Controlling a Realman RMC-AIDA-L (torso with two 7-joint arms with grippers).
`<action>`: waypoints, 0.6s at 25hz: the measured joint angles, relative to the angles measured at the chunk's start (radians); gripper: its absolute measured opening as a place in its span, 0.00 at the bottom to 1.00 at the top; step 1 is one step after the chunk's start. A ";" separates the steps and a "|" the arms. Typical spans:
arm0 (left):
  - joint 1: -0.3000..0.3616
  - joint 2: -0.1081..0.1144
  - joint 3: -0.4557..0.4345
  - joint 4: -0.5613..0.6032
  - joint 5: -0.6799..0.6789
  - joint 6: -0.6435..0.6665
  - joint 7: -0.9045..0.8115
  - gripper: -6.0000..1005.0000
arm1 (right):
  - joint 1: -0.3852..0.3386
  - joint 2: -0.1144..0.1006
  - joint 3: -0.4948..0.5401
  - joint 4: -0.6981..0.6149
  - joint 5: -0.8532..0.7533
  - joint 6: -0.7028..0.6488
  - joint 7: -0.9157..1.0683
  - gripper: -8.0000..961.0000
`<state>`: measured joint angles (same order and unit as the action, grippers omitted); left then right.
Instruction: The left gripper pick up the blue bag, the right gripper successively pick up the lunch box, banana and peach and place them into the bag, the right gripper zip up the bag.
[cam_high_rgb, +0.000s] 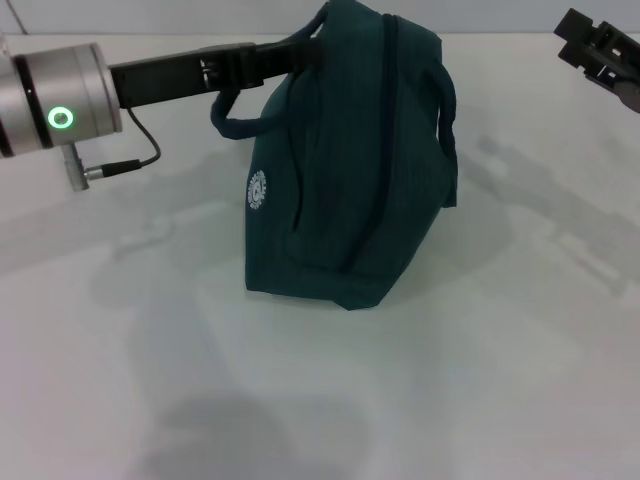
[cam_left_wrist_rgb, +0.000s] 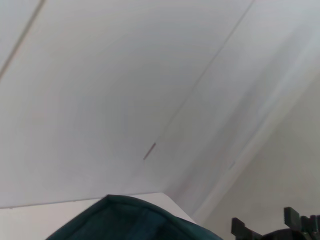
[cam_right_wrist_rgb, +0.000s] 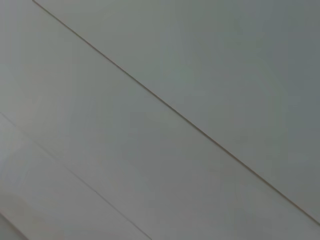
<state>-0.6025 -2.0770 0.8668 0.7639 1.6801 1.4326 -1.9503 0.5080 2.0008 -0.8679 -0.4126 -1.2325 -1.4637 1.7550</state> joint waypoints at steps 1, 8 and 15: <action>0.004 0.000 -0.001 0.000 -0.002 0.000 0.000 0.05 | 0.001 0.000 -0.001 0.000 0.000 -0.001 0.000 0.91; 0.037 0.004 -0.002 0.027 -0.060 0.047 0.025 0.28 | 0.006 -0.006 -0.007 -0.002 -0.002 -0.009 0.000 0.91; 0.077 0.014 -0.002 0.091 -0.113 0.129 0.066 0.59 | -0.004 -0.017 0.001 -0.022 -0.002 -0.054 -0.030 0.91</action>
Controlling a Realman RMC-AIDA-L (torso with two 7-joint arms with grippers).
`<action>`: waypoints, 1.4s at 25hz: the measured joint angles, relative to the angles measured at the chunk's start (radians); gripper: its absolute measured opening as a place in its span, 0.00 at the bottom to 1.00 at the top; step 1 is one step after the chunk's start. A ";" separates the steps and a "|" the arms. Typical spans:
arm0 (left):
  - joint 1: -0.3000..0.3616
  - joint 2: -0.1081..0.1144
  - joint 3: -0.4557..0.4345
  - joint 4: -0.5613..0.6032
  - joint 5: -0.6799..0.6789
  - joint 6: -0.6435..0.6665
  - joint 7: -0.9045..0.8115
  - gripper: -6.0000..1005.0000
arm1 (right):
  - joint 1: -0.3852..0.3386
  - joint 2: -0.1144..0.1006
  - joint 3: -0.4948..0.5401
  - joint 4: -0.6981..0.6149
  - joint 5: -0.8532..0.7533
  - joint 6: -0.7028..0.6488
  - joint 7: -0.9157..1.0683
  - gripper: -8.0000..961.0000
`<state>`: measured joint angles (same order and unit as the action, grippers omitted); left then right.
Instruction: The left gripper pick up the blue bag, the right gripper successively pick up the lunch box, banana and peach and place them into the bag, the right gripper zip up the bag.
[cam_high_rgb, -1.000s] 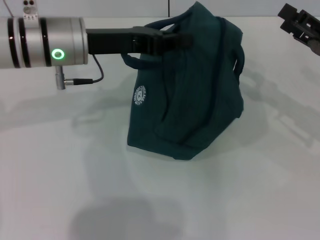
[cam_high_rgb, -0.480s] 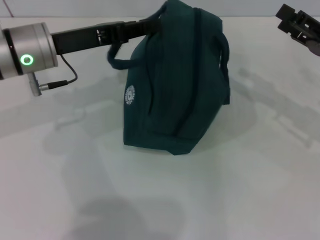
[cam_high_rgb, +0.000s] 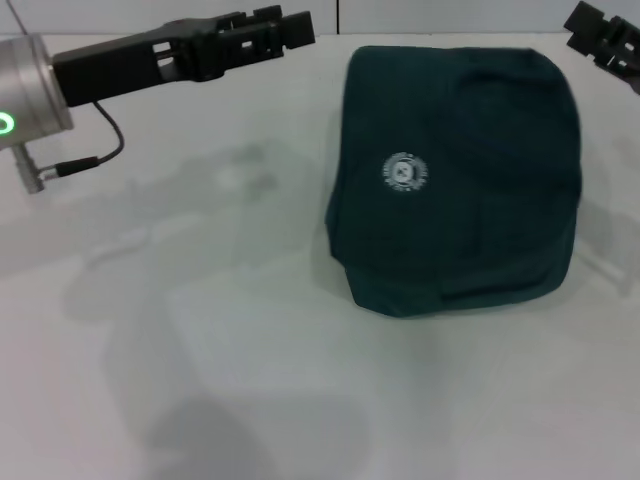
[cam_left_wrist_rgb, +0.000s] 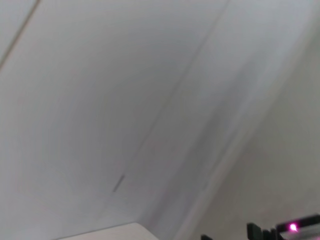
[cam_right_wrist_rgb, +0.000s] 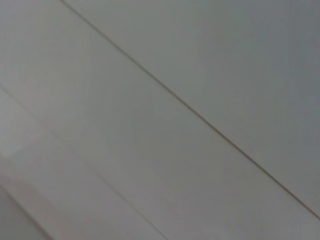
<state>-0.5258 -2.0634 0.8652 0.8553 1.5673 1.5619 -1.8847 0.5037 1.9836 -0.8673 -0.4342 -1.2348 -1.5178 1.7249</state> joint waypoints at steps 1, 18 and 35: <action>0.005 0.003 0.000 0.009 -0.001 0.024 0.003 0.62 | -0.004 -0.002 0.000 -0.012 0.000 -0.017 -0.005 0.91; 0.222 -0.020 0.013 0.188 0.183 0.346 0.388 0.80 | -0.183 0.005 -0.015 -0.302 -0.315 -0.413 -0.471 0.91; 0.277 -0.014 -0.012 -0.153 0.326 0.163 0.713 0.80 | -0.231 0.024 -0.051 0.126 -0.436 -0.201 -1.017 0.91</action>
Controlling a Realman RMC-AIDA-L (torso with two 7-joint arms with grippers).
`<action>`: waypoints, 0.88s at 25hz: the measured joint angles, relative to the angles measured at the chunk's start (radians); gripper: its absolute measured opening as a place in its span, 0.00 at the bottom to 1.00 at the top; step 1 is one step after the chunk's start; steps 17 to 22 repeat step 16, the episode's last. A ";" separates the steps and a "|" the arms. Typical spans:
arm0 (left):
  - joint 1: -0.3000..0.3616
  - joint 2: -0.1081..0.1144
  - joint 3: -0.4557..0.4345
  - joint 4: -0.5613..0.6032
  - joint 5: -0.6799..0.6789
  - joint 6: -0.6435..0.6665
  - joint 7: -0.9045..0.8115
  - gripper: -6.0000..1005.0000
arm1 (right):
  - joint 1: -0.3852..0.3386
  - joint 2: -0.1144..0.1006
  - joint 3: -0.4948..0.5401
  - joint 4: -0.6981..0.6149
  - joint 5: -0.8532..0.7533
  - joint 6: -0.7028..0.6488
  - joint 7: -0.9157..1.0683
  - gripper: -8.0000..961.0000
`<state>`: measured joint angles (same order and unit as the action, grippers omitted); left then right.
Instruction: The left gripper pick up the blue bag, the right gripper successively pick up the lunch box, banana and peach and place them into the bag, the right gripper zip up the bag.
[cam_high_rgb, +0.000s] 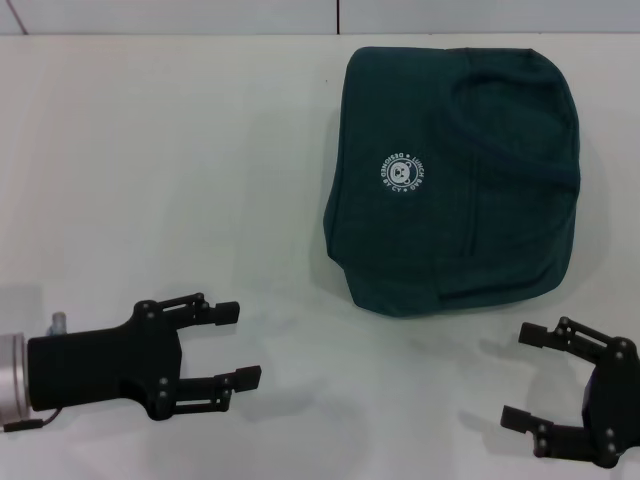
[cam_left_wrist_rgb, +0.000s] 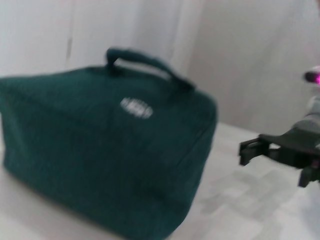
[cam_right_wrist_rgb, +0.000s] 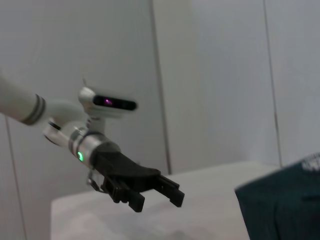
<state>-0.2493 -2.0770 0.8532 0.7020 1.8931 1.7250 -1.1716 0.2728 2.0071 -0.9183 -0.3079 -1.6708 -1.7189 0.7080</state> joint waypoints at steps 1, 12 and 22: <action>0.001 0.000 0.000 -0.019 0.003 -0.021 0.013 0.80 | 0.000 0.000 0.000 0.015 0.000 0.014 -0.014 0.91; 0.004 -0.002 0.000 -0.053 -0.003 -0.032 0.021 0.80 | -0.001 0.002 0.006 0.035 0.010 0.027 -0.042 0.91; 0.002 -0.003 -0.002 -0.050 -0.004 -0.020 0.020 0.80 | -0.001 0.002 0.006 0.036 0.010 0.025 -0.042 0.91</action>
